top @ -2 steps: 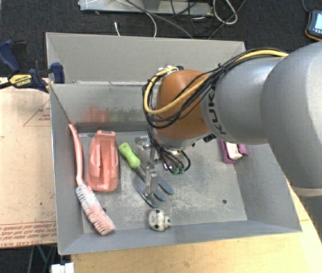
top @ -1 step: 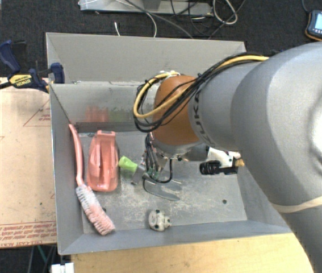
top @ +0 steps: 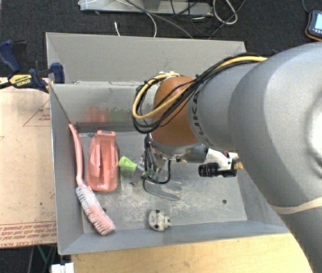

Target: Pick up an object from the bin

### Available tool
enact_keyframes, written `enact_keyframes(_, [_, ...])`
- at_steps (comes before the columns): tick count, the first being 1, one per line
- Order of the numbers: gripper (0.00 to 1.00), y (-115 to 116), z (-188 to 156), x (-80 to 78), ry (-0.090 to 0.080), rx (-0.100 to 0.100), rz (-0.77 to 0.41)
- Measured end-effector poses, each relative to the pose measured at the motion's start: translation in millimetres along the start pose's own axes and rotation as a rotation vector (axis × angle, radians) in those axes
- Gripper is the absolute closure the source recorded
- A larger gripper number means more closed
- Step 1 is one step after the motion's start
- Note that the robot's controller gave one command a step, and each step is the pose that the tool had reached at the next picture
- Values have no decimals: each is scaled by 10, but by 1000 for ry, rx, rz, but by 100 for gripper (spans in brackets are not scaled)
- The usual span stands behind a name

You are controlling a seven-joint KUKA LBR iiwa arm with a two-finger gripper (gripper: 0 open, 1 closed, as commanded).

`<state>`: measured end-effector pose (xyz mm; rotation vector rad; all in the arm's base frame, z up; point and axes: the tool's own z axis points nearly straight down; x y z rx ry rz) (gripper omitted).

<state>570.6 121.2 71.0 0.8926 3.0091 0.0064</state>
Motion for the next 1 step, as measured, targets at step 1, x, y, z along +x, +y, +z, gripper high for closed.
enact_keyframes(1, [100,1,-9,-3,0,0,0])
